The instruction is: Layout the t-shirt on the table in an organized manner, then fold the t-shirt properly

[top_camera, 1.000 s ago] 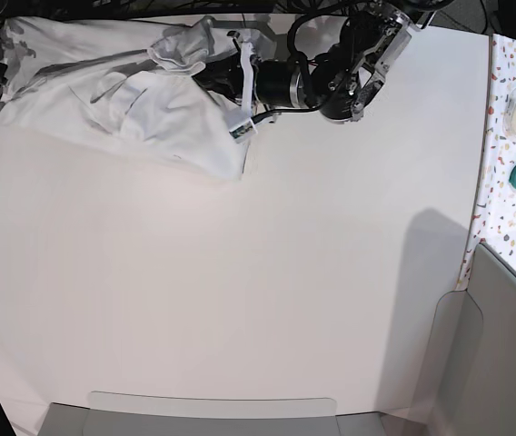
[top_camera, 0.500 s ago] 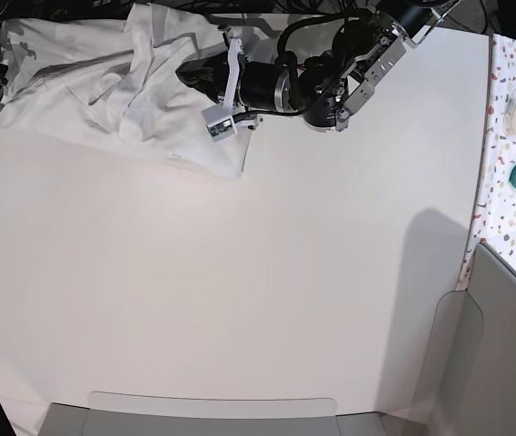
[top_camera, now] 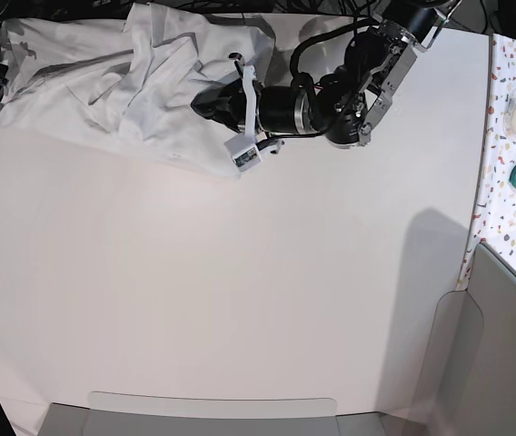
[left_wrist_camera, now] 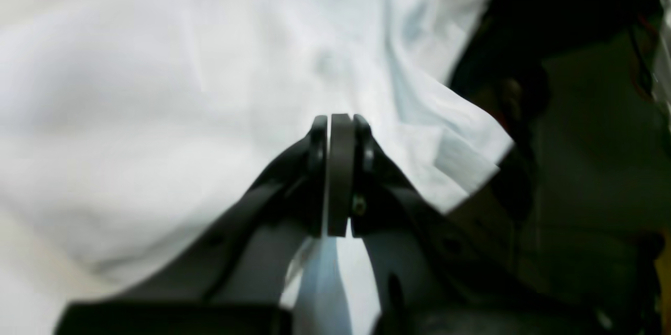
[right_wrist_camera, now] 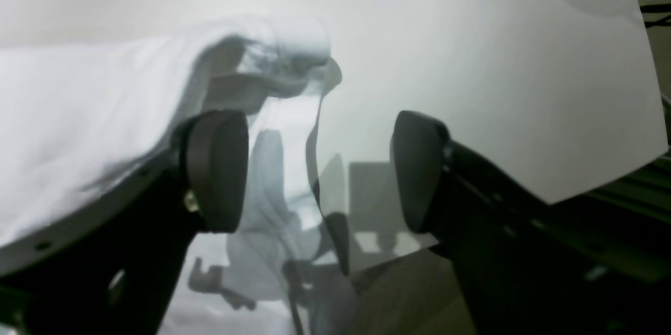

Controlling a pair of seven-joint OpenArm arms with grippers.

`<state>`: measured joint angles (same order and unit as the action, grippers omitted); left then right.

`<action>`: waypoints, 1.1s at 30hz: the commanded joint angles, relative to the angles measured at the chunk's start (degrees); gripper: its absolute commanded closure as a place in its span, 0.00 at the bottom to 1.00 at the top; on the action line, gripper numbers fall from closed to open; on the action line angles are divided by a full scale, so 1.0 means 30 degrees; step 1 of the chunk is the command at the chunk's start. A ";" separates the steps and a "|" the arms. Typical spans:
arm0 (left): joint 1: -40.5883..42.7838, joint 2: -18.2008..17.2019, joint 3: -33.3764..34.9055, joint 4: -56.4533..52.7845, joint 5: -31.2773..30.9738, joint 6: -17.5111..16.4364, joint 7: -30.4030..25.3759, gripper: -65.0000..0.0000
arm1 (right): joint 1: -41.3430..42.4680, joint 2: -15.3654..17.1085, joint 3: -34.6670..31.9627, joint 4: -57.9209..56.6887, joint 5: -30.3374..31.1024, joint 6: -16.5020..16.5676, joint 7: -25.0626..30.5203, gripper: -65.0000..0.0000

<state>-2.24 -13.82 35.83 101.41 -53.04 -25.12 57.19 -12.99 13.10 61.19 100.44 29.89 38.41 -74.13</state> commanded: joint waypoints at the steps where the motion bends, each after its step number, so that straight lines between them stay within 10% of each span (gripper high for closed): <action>1: -0.0176 0.0110 -0.0209 0.0323 -0.0358 -0.0167 -0.0294 0.98 | 0.0038 0.0365 0.0102 0.0380 0.0132 0.0075 0.0255 0.35; 33: 0.0937 -0.0037 -0.4135 0.0235 -0.0270 -0.0167 -0.0059 0.98 | 0.1972 0.1303 0.0161 0.0292 0.1509 0.0529 0.0255 0.35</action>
<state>1.17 -13.96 23.70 101.34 -52.86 -25.12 58.08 -7.29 16.19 61.36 100.38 33.61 39.03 -74.26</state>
